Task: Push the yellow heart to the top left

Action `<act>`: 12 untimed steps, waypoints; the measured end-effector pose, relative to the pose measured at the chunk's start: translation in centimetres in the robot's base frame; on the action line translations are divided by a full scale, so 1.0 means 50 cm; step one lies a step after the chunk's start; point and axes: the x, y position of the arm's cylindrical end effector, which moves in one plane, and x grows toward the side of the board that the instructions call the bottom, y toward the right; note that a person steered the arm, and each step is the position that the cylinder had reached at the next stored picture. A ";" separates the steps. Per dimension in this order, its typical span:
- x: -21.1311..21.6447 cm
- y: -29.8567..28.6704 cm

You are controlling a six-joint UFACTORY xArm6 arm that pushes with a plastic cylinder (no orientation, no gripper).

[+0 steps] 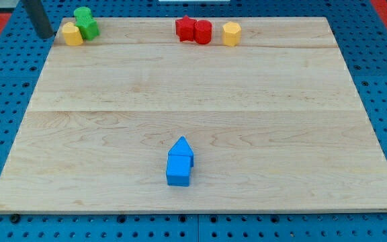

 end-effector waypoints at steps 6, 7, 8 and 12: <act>0.076 0.123; 0.128 0.104; 0.158 0.138; 0.155 0.180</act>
